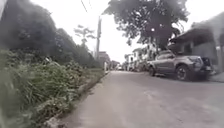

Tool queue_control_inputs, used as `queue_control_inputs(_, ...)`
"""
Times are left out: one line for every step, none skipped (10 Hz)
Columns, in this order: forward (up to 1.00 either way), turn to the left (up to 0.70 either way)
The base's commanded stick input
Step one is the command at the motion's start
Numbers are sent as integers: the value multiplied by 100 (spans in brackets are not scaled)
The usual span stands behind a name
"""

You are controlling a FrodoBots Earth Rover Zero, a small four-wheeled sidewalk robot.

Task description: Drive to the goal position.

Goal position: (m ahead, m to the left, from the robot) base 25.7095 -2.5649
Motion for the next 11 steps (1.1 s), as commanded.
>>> queue_control_inputs(70,0)
queue_control_inputs(70,0)
queue_control_inputs(70,0)
queue_control_inputs(70,0)
queue_control_inputs(70,0)
queue_control_inputs(70,0)
queue_control_inputs(70,0)
queue_control_inputs(70,0)
queue_control_inputs(70,-2)
queue_control_inputs(70,-35)
queue_control_inputs(70,-35)
